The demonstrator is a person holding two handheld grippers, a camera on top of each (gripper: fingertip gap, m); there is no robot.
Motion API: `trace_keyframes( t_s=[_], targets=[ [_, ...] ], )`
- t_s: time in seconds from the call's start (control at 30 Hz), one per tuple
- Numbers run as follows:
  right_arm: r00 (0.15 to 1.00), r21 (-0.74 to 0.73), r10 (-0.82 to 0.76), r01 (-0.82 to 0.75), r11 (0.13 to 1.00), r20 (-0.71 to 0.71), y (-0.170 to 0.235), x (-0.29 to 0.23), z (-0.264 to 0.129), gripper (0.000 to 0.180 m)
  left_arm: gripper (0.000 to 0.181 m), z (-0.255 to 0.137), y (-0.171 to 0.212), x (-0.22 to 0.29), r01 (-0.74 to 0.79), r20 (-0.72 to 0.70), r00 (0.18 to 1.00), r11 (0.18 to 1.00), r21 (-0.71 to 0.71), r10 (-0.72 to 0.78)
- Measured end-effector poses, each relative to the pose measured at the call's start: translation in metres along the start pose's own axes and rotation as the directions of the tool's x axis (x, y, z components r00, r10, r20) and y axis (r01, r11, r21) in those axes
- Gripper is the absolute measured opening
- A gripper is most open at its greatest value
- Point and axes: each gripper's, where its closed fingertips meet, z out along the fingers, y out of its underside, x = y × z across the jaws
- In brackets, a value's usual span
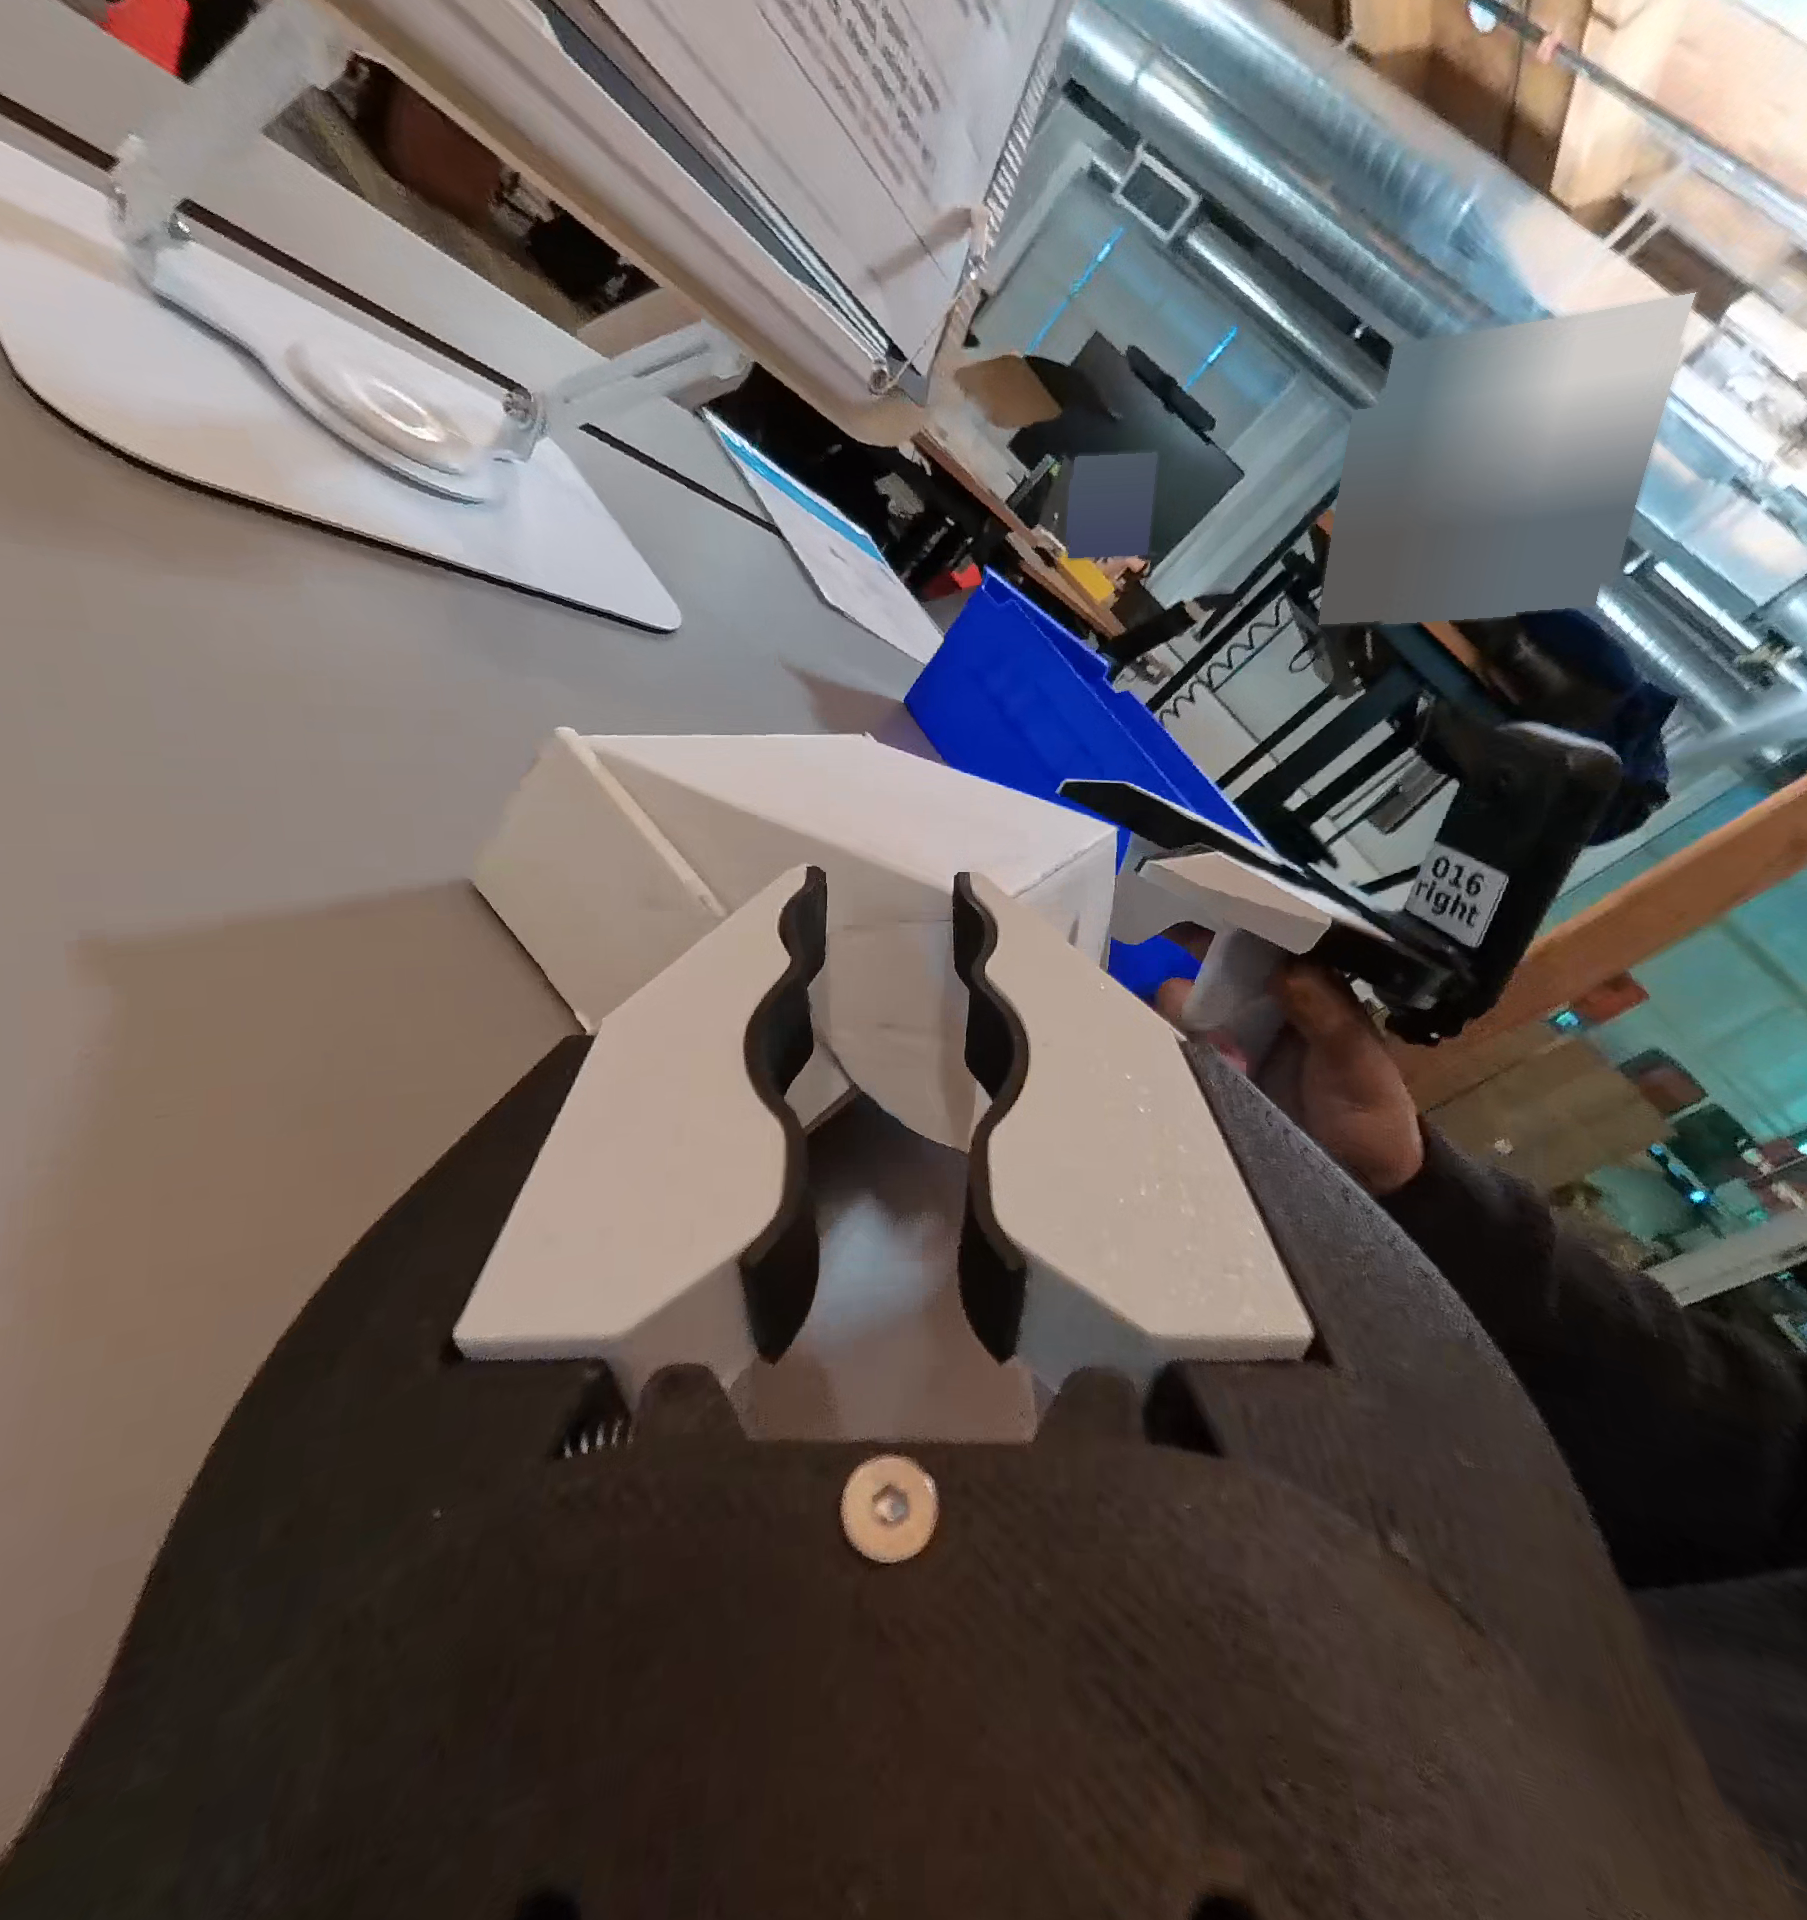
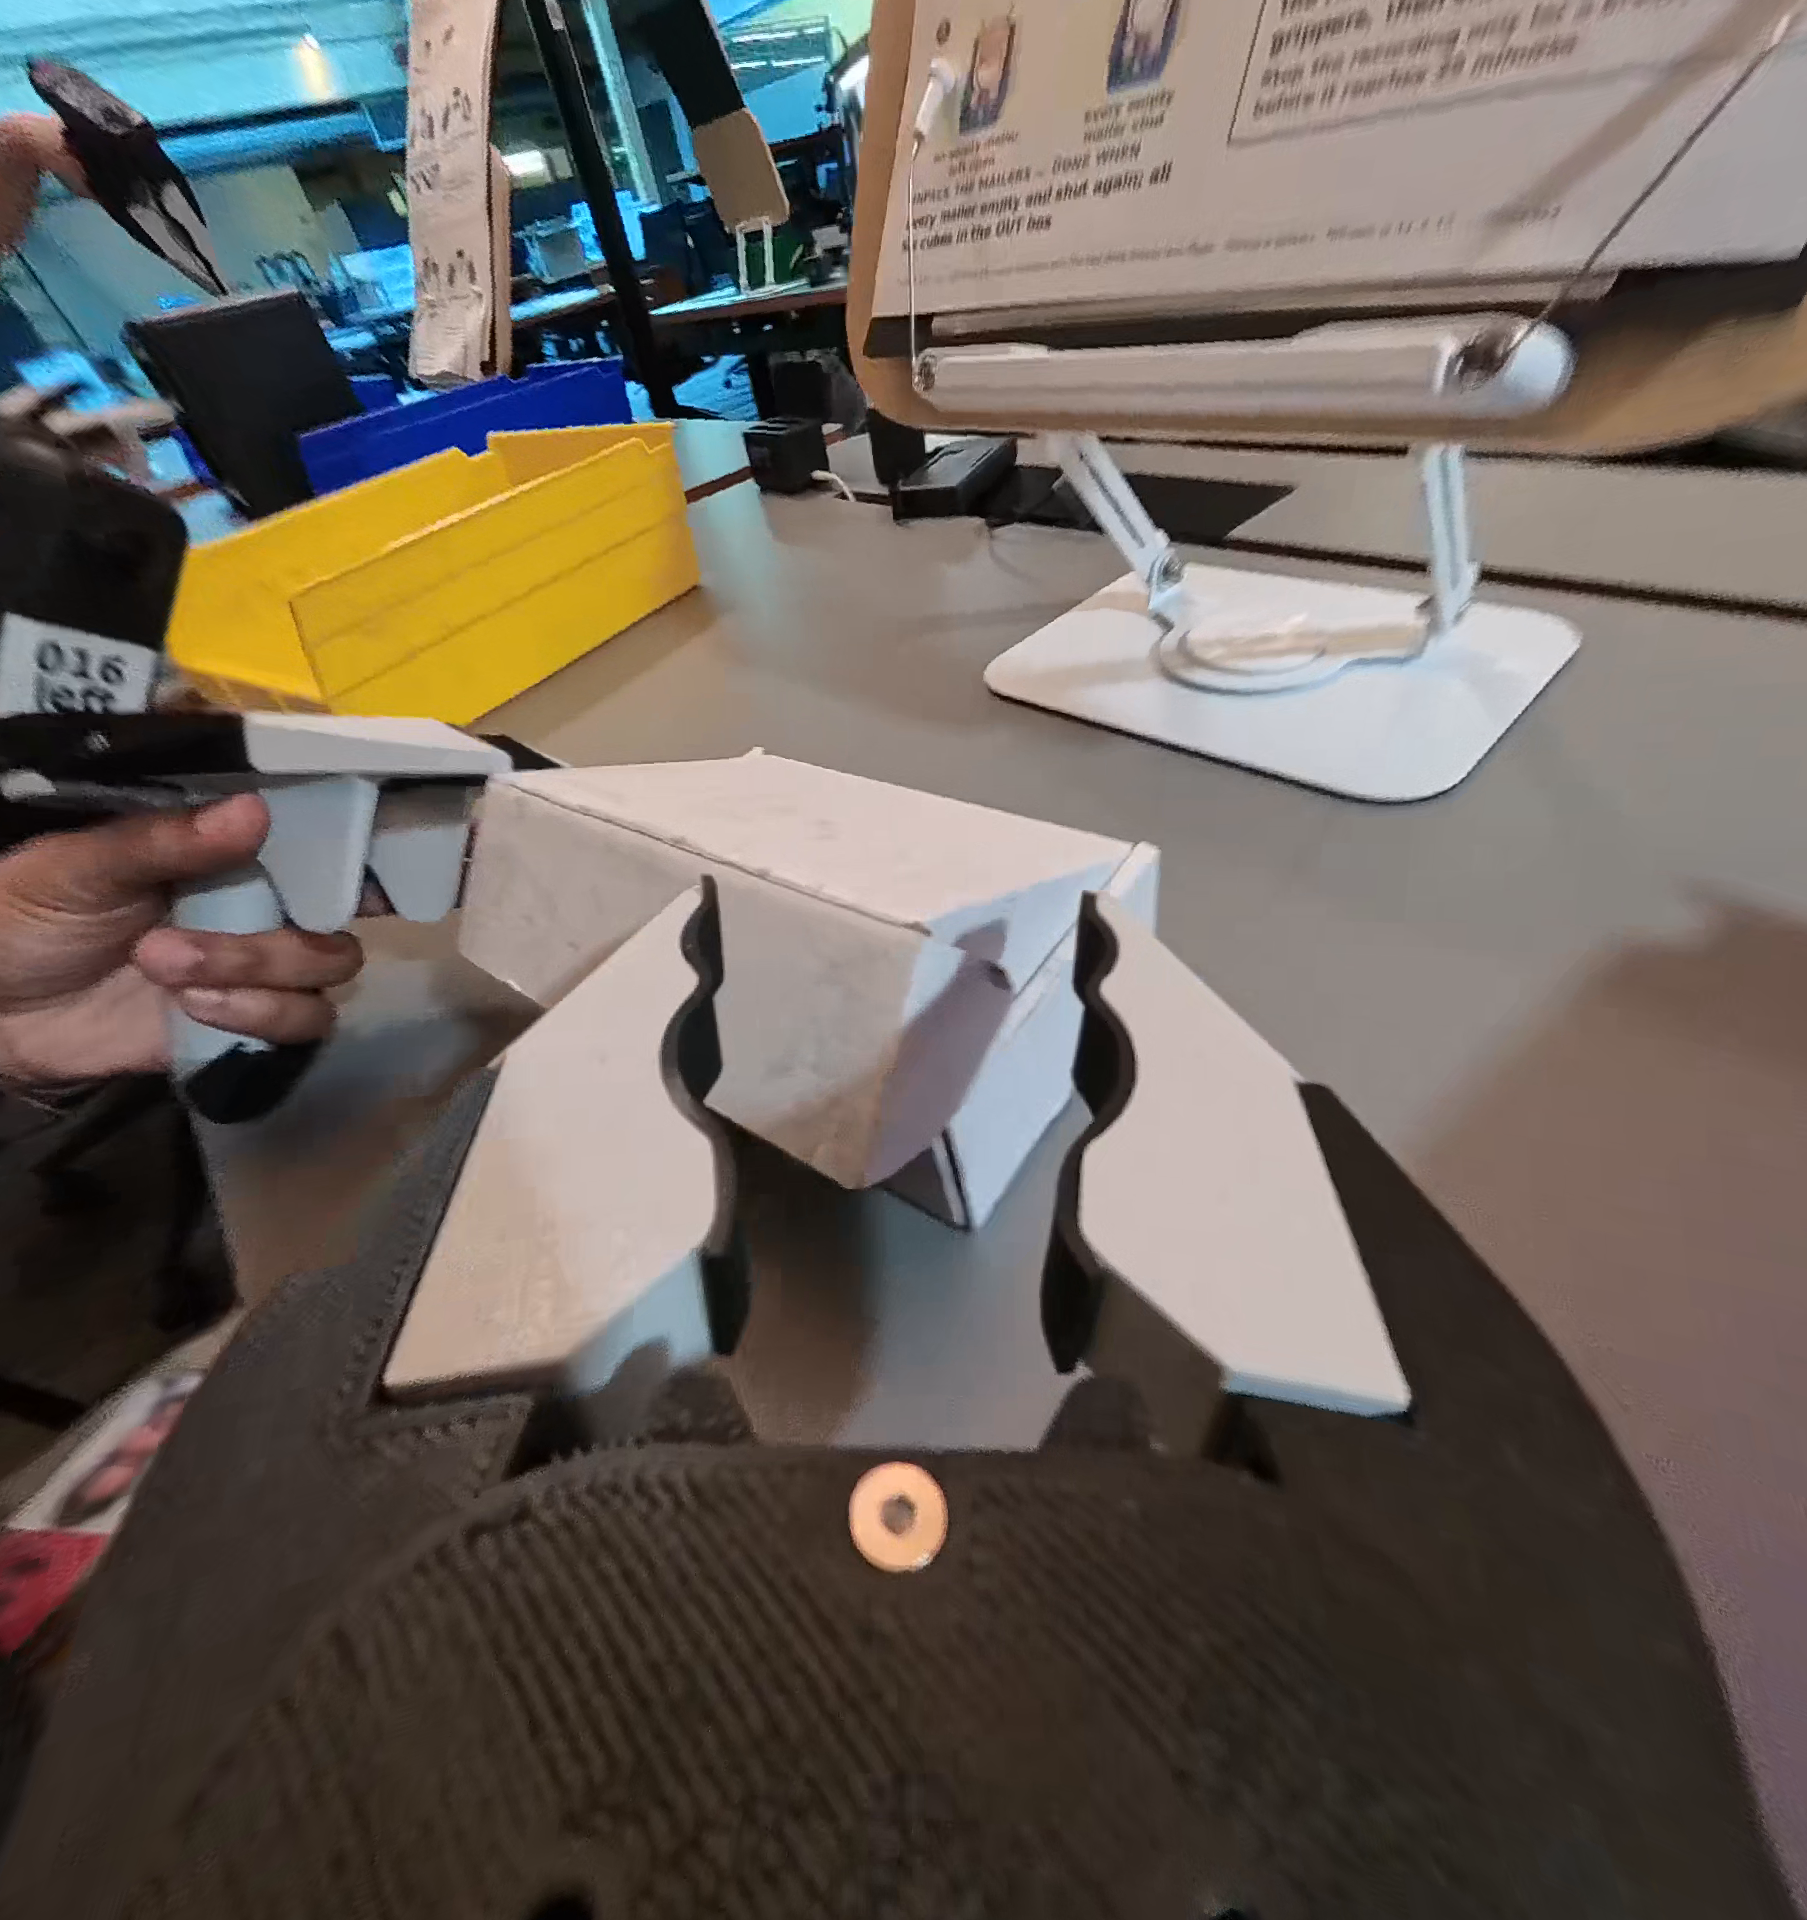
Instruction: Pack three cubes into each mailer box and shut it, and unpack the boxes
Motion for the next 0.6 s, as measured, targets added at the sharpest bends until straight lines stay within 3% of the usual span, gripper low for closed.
trace_keyframes(
  t_s=[0.23,0.33,0.4,0.5,0.6],
  targets=[
    [0.959,0.003,0.254,-0.256,0.967,0.123,0.001,-0.005,0.005,0.077,0.008,0.007,0.039,0.030,-0.090,-0.171,0.984,0.978,-0.187,0.058],
    [0.982,0.026,0.179,-0.181,0.983,0.062,-0.003,0.008,0.000,0.078,0.011,0.010,0.064,0.052,-0.174,-0.280,0.956,0.941,-0.291,0.090],
    [0.995,0.036,0.101,-0.102,0.994,0.015,-0.007,0.014,-0.005,0.078,0.017,0.011,0.073,0.056,-0.281,-0.295,0.937,0.908,-0.311,0.189],
    [0.999,0.026,-0.025,0.026,0.999,-0.036,-0.010,0.011,-0.010,0.079,0.018,0.011,0.062,0.053,-0.407,-0.252,0.903,0.883,-0.235,0.349],
    [0.990,-0.015,-0.140,0.139,0.990,-0.033,-0.007,-0.011,-0.010,0.082,0.023,0.006,0.032,0.053,-0.439,-0.175,0.890,0.895,-0.073,0.422]
  ],
)
